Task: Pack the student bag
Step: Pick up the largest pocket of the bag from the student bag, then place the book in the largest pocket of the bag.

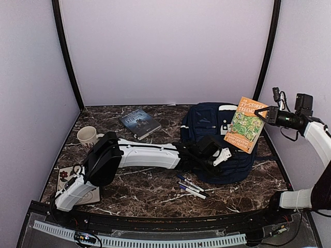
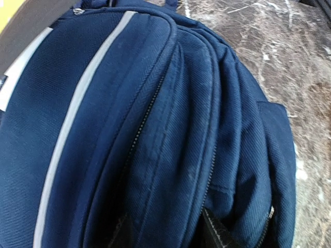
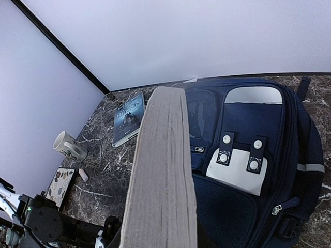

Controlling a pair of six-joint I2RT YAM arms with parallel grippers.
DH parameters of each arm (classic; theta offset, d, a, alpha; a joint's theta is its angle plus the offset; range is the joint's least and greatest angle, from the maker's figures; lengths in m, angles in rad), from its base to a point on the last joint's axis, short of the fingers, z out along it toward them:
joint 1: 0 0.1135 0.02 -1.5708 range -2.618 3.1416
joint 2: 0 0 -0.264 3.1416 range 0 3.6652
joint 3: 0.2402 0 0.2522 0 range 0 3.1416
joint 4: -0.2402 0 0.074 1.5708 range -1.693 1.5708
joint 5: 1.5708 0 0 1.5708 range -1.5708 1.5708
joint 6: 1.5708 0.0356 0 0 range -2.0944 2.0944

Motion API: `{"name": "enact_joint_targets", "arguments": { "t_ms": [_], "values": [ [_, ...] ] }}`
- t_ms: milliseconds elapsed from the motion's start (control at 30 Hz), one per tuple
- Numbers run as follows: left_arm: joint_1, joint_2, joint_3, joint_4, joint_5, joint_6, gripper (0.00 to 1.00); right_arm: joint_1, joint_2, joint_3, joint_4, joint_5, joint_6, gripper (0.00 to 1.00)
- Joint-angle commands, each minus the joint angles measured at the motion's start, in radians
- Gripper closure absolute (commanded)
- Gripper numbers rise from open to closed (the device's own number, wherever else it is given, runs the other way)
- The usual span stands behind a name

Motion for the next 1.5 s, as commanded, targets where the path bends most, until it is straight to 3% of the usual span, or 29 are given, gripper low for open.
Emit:
{"name": "enact_joint_targets", "arguments": {
  "t_ms": [0, 200, 300, 367, 467, 533, 567, 667, 867, 1233, 1333, 1467],
  "values": [
    [-0.006, 0.049, 0.049, 0.032, -0.132, 0.056, 0.55, -0.004, -0.015, 0.0, 0.091, -0.042, 0.021, 1.0],
    [-0.015, 0.052, 0.065, 0.061, -0.203, 0.077, 0.76, -0.004, 0.005, 0.049, 0.019, -0.05, -0.019, 1.0],
    [-0.015, 0.017, 0.061, 0.098, -0.222, 0.074, 0.87, -0.004, 0.035, 0.206, -0.157, -0.04, -0.136, 1.0],
    [-0.015, -0.014, 0.056, 0.135, -0.255, 0.069, 1.0, -0.004, 0.059, 0.339, -0.273, 0.033, -0.18, 1.0],
    [-0.013, -0.058, 0.056, 0.189, -0.288, 0.055, 1.0, -0.022, 0.104, 0.499, -0.386, 0.117, -0.175, 1.0],
    [-0.01, -0.084, 0.058, 0.226, -0.314, 0.033, 1.0, -0.036, 0.138, 0.554, -0.455, 0.051, -0.174, 1.0],
    [0.008, -0.12, 0.062, 0.261, -0.317, -0.026, 1.0, -0.043, 0.175, 0.58, -0.534, -0.077, -0.171, 1.0],
    [0.053, -0.148, 0.061, 0.271, -0.227, -0.144, 1.0, -0.043, 0.174, 0.573, -0.539, -0.183, -0.124, 1.0],
    [0.16, -0.17, 0.063, 0.345, -0.039, -0.373, 1.0, -0.041, 0.083, 0.431, -0.37, -0.252, 0.051, 1.0],
    [0.209, -0.164, 0.074, 0.411, 0.025, -0.383, 1.0, 0.046, 0.072, 0.25, -0.475, -0.294, 0.022, 1.0],
    [0.219, -0.142, 0.097, 0.435, 0.039, -0.391, 1.0, 0.096, 0.075, 0.25, -0.572, -0.259, -0.047, 1.0],
    [0.22, -0.135, 0.114, 0.459, 0.019, -0.4, 1.0, 0.134, 0.053, 0.131, -0.598, -0.229, -0.066, 1.0]
  ]
}}
